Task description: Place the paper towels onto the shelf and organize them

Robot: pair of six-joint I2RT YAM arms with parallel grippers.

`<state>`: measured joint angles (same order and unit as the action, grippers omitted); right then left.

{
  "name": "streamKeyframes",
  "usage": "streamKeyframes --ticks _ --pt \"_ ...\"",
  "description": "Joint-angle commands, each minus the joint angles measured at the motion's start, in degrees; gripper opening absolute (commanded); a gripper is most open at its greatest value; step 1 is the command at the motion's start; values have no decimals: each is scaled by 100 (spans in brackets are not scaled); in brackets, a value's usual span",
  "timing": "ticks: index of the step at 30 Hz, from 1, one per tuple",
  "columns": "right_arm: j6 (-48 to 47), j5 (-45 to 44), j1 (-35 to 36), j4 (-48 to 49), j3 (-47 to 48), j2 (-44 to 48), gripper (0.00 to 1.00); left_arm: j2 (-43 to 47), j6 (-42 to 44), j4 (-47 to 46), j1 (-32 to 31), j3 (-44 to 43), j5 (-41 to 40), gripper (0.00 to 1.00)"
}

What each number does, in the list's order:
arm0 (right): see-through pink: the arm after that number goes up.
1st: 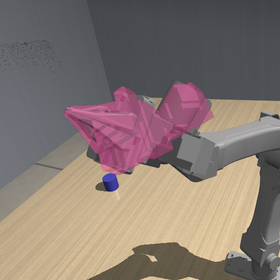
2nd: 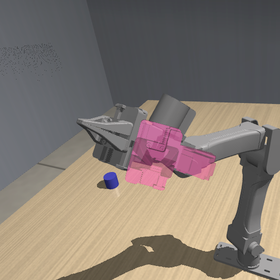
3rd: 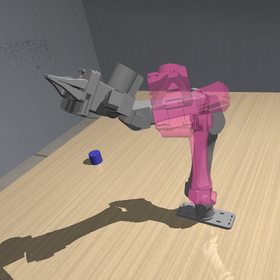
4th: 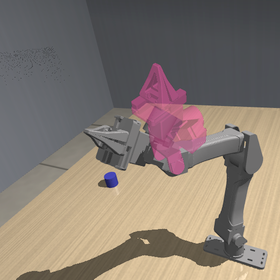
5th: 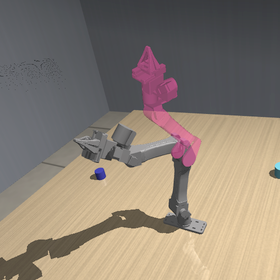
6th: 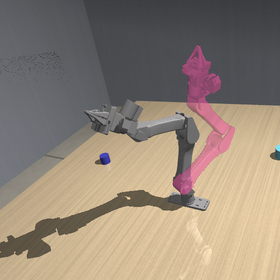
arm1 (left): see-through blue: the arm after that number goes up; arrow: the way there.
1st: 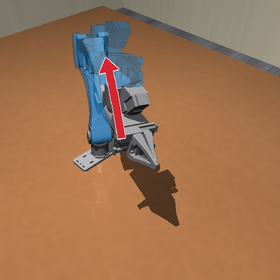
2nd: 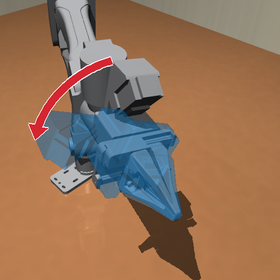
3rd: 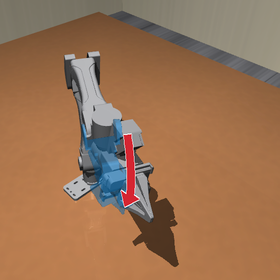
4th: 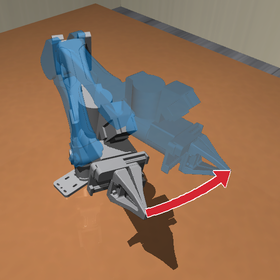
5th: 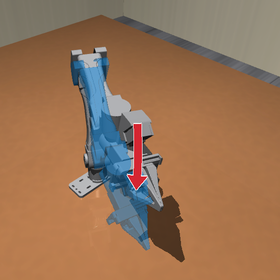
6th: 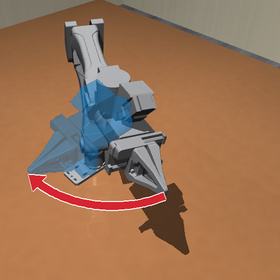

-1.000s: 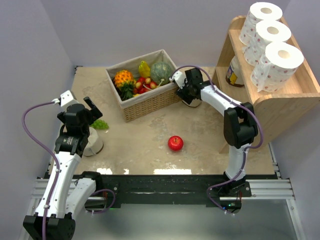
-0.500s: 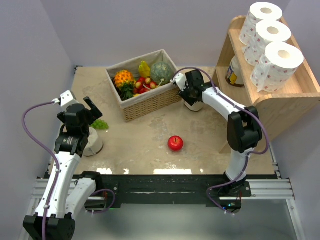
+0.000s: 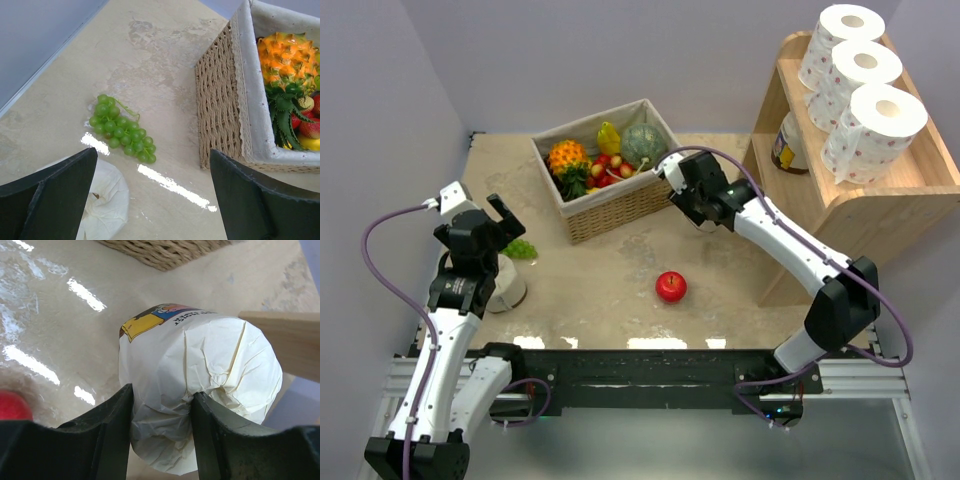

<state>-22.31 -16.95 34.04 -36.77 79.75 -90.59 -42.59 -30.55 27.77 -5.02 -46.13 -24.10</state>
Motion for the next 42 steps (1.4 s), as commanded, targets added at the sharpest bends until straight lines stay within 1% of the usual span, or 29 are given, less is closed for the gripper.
streamKeyframes --ticks 1,6,8,14,17,20,25,33,42 --pt "323 -1001 15 -496 708 357 47 110 84 -263 -43 16 -7 100" --pt "543 -1600 24 -1348 1419 235 48 119 84 -263 -43 25 -16 100" --pt "648 -1802 15 -1525 1674 226 48 119 84 -272 -43 16 -7 100" --pt "771 -2048 23 -1815 2175 261 48 128 93 -272 -43 16 -7 100" --pt "885 -2513 15 -2061 2396 121 48 128 93 -272 -43 25 -16 100" --pt "982 -2927 6 -2334 2467 -12 48 128 93 -272 -52 16 -16 100" --pt "965 -3340 -73 -2299 2397 15 48 137 93 -272 -61 25 -16 100" --pt "930 -3517 -389 -2317 2282 67 50 137 93 -272 -70 25 -16 100" --pt "930 -3841 -583 -2308 2238 76 60 119 93 -272 -70 25 -25 100"
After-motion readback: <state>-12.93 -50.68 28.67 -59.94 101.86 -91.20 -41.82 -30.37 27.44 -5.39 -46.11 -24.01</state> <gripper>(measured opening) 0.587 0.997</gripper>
